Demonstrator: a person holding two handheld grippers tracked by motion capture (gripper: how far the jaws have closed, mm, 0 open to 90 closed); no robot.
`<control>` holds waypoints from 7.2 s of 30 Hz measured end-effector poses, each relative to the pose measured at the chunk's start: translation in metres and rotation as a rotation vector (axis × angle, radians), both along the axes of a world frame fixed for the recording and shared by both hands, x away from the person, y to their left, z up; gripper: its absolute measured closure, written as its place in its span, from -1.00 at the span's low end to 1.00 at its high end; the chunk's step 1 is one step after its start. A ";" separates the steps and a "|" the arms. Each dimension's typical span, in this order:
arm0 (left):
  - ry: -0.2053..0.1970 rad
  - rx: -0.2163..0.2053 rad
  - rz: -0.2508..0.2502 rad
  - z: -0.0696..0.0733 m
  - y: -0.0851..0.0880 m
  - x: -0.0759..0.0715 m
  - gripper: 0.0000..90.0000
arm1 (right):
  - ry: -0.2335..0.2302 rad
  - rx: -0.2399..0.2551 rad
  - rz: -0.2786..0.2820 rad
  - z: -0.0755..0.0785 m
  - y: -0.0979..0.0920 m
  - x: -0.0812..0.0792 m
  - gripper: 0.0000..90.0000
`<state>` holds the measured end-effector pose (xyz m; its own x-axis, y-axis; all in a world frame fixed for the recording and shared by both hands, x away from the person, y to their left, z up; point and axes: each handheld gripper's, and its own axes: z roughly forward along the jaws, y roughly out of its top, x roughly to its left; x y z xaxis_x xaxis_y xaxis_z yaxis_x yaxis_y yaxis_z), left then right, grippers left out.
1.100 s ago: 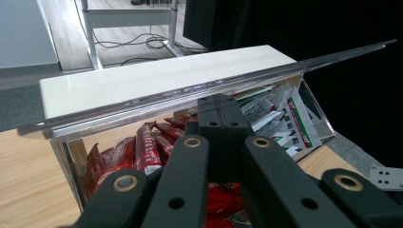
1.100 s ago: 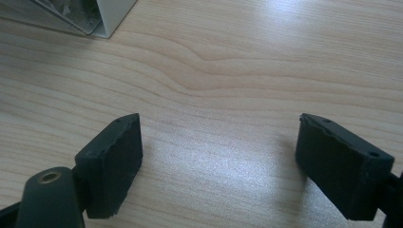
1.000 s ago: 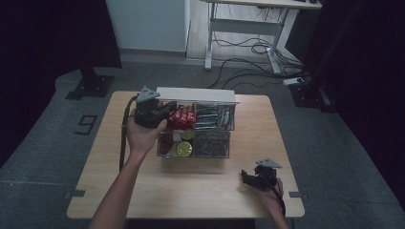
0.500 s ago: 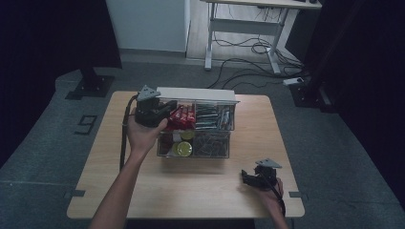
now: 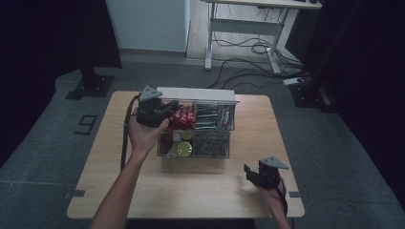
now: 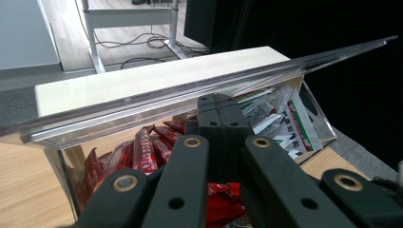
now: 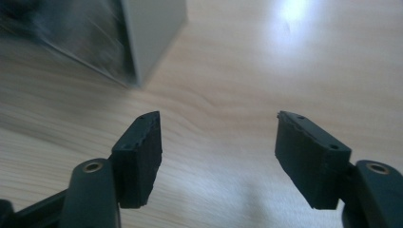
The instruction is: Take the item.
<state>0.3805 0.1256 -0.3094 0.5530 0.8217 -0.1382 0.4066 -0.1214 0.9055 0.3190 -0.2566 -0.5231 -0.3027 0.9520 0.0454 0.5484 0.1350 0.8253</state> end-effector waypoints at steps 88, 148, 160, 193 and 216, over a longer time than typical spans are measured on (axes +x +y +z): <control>0.011 0.005 -0.012 -0.001 -0.002 0.002 1.00 | -0.209 0.098 0.192 0.153 0.098 0.056 0.14; 0.015 0.006 -0.020 -0.002 -0.007 0.004 1.00 | -0.150 -0.032 0.169 0.146 0.101 0.072 0.78; 0.014 0.006 -0.022 -0.002 -0.007 0.004 1.00 | -0.203 0.011 0.169 0.153 0.093 0.062 0.97; 0.012 0.006 -0.021 -0.001 -0.005 0.004 1.00 | -0.172 -0.072 0.194 0.148 0.112 0.069 0.92; 0.017 -0.001 -0.021 -0.003 -0.006 0.005 1.00 | -0.301 0.114 0.201 0.169 0.075 0.031 0.98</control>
